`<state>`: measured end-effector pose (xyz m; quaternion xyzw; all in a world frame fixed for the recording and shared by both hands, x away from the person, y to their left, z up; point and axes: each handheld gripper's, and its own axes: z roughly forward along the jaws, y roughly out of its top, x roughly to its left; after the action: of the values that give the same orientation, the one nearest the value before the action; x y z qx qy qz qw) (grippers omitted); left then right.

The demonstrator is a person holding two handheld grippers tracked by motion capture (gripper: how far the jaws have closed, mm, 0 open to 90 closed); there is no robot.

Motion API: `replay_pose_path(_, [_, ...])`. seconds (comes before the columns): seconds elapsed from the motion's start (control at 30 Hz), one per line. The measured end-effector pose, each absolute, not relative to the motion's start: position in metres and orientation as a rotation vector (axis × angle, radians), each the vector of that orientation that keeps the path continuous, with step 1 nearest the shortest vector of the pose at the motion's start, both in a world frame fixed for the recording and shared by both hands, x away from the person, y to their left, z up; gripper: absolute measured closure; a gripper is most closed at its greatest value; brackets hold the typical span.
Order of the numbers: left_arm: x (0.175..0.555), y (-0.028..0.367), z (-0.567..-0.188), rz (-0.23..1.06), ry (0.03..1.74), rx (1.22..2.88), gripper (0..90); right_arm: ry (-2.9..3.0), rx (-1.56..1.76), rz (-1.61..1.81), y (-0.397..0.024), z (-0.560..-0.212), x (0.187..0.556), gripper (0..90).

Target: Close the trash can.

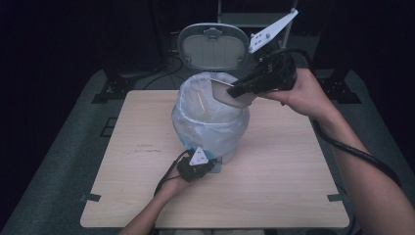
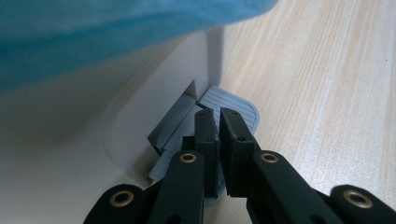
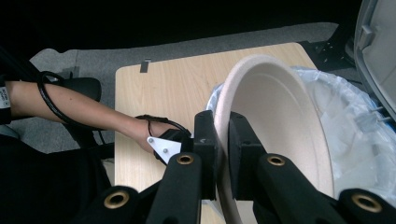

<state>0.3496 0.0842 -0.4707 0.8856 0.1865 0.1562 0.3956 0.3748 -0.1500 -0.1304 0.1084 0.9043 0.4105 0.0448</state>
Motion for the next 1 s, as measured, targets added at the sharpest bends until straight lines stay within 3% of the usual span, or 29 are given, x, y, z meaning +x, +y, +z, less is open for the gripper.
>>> replay_pose_path(1.0, [0.350,0.085,-0.471,0.393,0.464,2.244,86.6,2.807,0.298,1.192,-0.110,-0.134,0.410,82.7])
